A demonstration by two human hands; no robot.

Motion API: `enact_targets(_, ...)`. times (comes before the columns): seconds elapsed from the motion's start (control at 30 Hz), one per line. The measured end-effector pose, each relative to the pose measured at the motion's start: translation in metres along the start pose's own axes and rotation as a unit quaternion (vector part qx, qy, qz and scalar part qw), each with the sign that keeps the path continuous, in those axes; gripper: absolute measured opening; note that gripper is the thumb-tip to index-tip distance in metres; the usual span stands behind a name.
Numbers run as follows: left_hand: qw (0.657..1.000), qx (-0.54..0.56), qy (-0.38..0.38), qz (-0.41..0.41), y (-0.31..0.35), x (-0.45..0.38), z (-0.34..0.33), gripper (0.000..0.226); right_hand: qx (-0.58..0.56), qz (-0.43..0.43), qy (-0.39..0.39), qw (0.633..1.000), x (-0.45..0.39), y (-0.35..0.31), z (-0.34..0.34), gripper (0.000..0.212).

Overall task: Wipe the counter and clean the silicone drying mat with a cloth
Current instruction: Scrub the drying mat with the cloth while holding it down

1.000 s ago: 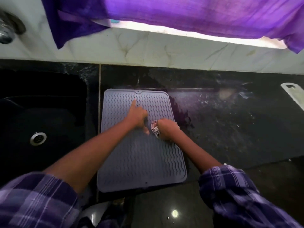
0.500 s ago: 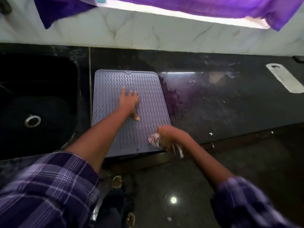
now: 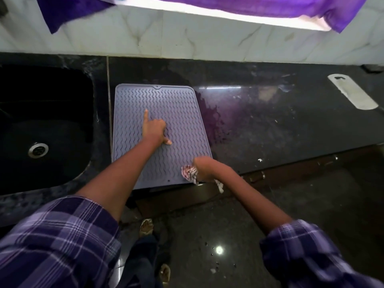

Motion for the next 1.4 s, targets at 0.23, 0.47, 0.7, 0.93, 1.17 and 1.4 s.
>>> enact_targets(0.23, 1.000, -0.005, 0.016, -0.004, -0.002, -0.001, -0.004, 0.058, 0.020, 0.032, 0.186, 0.982, -0.016, -0.040, 0.023, 0.039)
enact_targets(0.47, 1.000, 0.003, 0.004, -0.013, -0.001, 0.003, -0.003, 0.067, -0.011, 0.023, 0.071, 0.997, 0.009, -0.049, -0.022, 0.036)
enact_targets(0.7, 1.000, 0.005, 0.007, -0.011, -0.001, 0.005, -0.002, 0.062, -0.033, -0.025, 0.203, 0.978, 0.000, -0.017, 0.027, 0.032)
enact_targets(0.93, 0.999, -0.022, -0.025, -0.024, -0.001, -0.002, 0.005, 0.064, -0.056, -0.030, 0.037, 0.997, 0.010, 0.005, 0.004, 0.024)
enact_targets(1.17, 0.999, 0.025, -0.003, -0.041, -0.009, -0.060, 0.048, 0.055, -0.118, -0.072, 0.275, 0.951, -0.046, 0.057, 0.118, 0.032)
enact_targets(1.4, 0.994, -0.018, -0.004, -0.112, -0.010, -0.148, 0.043, 0.083, 0.039, -0.077, 0.354, 0.931, -0.185, 0.066, 0.177, 0.031)
Point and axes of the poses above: each hand's wrist, its own x-axis away from the middle knuckle, its own z-axis out of the back of the hand, y = z × x, the point moved 2 cm from there along -x, towards the middle knuckle, and after that the axes turned 1 degree about x, right-handed, at the moved point
